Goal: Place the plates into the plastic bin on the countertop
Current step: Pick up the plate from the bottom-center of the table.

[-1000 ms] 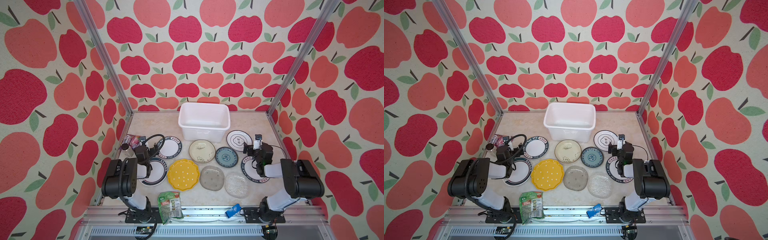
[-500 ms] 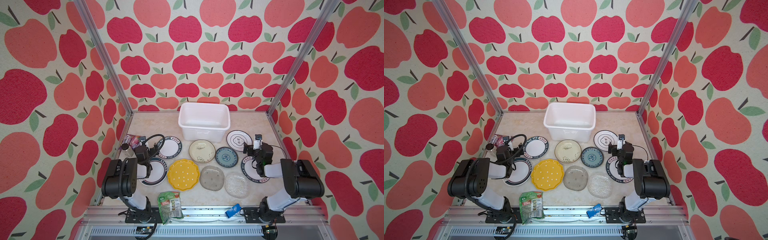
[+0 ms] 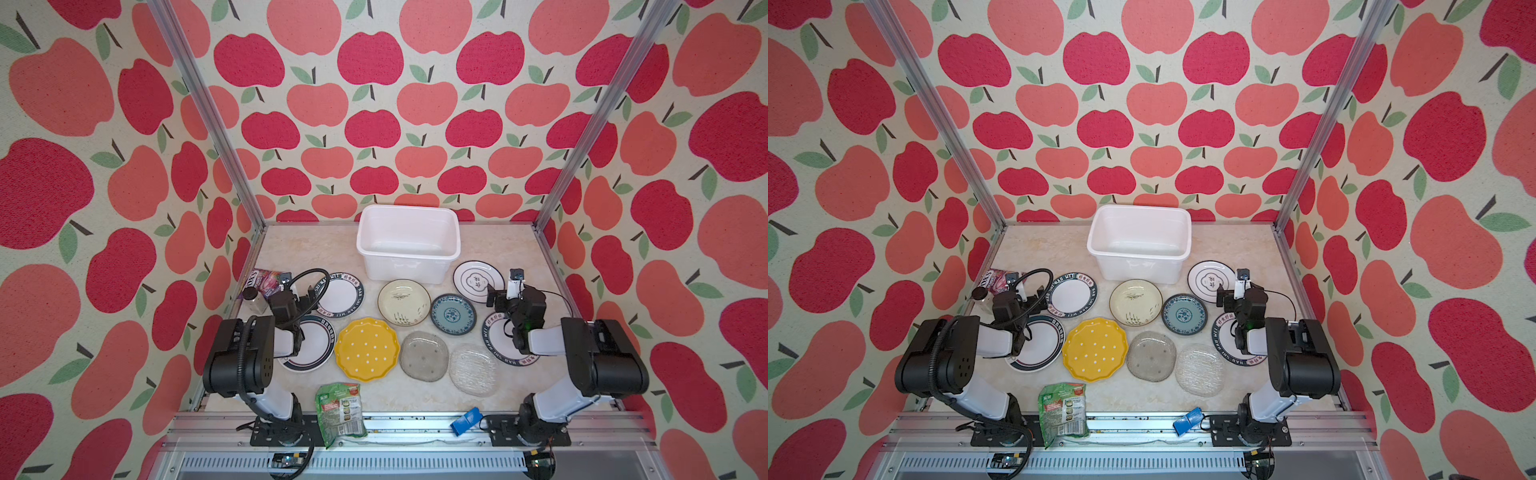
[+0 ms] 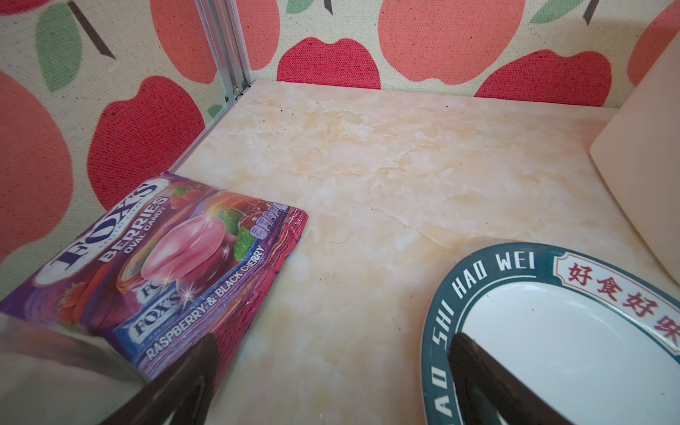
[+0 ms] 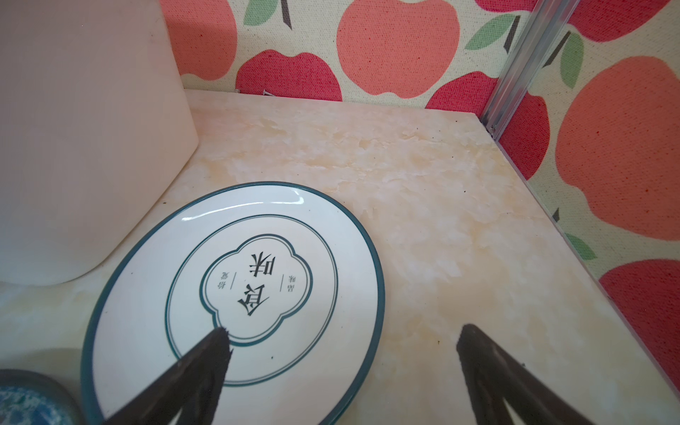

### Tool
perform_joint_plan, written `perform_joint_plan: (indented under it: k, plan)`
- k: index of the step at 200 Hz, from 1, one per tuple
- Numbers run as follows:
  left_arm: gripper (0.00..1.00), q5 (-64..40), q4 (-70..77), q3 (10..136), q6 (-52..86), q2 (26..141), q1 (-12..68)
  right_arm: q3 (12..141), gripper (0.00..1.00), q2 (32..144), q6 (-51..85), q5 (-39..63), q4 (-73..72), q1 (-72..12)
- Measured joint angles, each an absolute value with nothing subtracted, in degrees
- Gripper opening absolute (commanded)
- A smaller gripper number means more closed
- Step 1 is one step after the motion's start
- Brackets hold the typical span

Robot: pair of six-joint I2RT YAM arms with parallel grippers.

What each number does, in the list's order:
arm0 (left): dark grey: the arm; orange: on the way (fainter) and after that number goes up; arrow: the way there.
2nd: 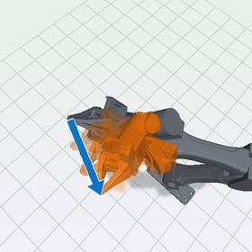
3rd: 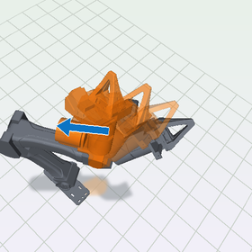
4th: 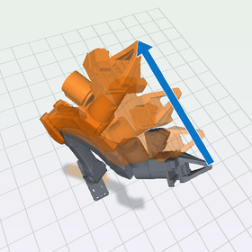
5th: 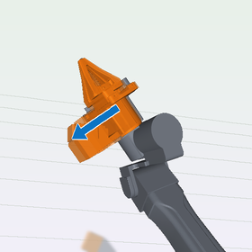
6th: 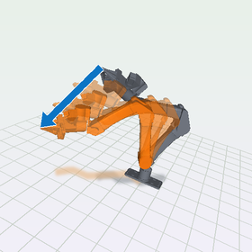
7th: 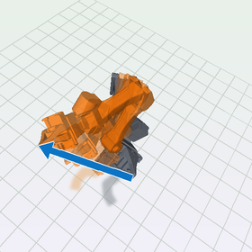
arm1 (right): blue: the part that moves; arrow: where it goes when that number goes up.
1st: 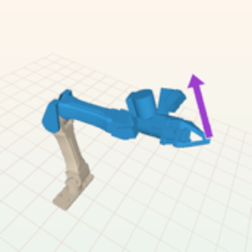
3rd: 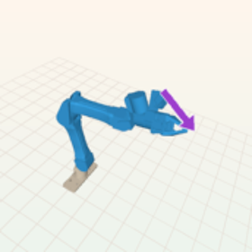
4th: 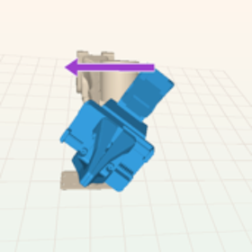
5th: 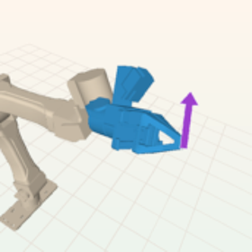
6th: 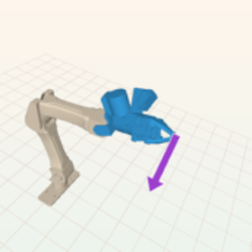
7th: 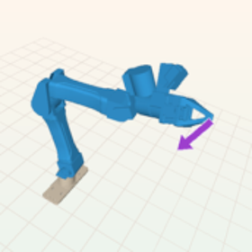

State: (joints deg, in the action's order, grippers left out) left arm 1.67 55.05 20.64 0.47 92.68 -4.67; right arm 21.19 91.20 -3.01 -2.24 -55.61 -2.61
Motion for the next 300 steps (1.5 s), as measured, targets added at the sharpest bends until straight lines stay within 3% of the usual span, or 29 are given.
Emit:
perform_joint_plan:
  k: [114,139,172,206,240,283,300]
  plan:
    - [0.99,-2.3,53.9,21.4,0.5,92.6,-6.5,21.2,0.99,91.2,-3.2,-3.0,-55.4,-3.3]
    - [0.99,-4.0,46.9,24.3,0.3,90.3,-6.3,22.3,0.99,88.7,-3.6,-3.2,-50.3,-3.6]
    - [0.99,4.2,35.5,31.0,0.6,81.3,-4.5,24.1,0.99,83.4,-3.7,-7.9,-45.9,-5.1]
    - [0.99,6.5,25.7,35.2,7.2,72.0,-4.8,29.9,0.99,75.1,-1.7,-16.1,-31.0,-7.4]
    - [0.99,1.1,6.2,48.6,13.7,71.6,-4.1,42.2,0.99,69.8,3.0,-17.2,-13.9,-9.4]
    - [0.99,-7.4,-14.5,52.9,17.6,65.2,6.9,56.1,0.99,72.3,6.8,-14.4,8.7,-24.7]
    - [0.99,-10.1,-21.9,51.7,20.0,61.1,9.9,60.0,0.91,74.1,9.3,-11.0,15.8,-30.7]
